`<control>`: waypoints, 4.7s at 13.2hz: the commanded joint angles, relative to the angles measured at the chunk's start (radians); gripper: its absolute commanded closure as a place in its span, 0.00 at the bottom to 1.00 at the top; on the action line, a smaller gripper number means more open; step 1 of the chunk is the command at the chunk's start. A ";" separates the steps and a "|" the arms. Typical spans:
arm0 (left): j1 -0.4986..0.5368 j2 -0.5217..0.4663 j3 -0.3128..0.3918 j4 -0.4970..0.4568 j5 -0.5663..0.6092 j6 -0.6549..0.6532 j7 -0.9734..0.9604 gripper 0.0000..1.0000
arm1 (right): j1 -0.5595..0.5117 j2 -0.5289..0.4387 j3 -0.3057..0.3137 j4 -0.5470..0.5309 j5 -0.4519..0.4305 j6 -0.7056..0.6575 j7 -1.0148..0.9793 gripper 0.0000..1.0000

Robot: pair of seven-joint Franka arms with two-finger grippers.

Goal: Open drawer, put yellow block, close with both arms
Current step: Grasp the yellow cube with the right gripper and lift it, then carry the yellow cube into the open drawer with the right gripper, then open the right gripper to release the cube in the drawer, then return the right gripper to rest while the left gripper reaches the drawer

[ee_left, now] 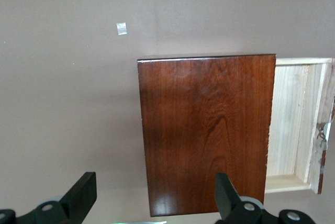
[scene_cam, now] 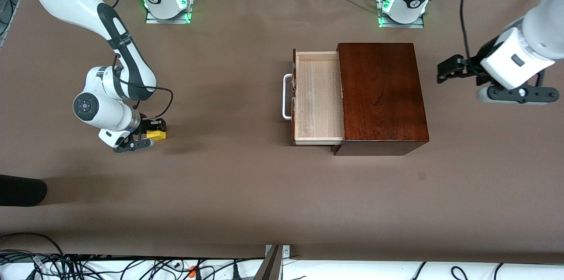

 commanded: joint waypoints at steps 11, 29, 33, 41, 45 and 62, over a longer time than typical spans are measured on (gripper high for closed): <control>-0.093 -0.158 0.182 -0.247 -0.030 0.151 0.128 0.00 | 0.155 -0.121 0.248 0.314 -0.020 -0.364 -0.291 0.90; -0.093 -0.132 0.177 -0.204 0.010 0.157 0.126 0.00 | 0.731 0.160 0.240 0.736 -0.351 -0.372 -0.189 0.91; -0.093 -0.130 0.179 -0.202 0.010 0.155 0.123 0.00 | 0.732 0.203 0.239 0.736 -0.393 -0.345 -0.206 0.91; -0.105 -0.107 0.176 -0.205 0.010 0.154 0.125 0.00 | 0.726 0.247 0.236 0.722 -0.398 -0.354 -0.330 0.90; -0.105 -0.107 0.176 -0.205 0.010 0.155 0.126 0.00 | 0.720 0.255 0.236 0.722 -0.419 -0.349 -0.333 0.89; -0.163 -0.089 0.165 -0.184 -0.005 0.162 0.112 0.00 | 0.433 -0.180 0.156 0.733 -0.274 -0.489 -0.332 0.00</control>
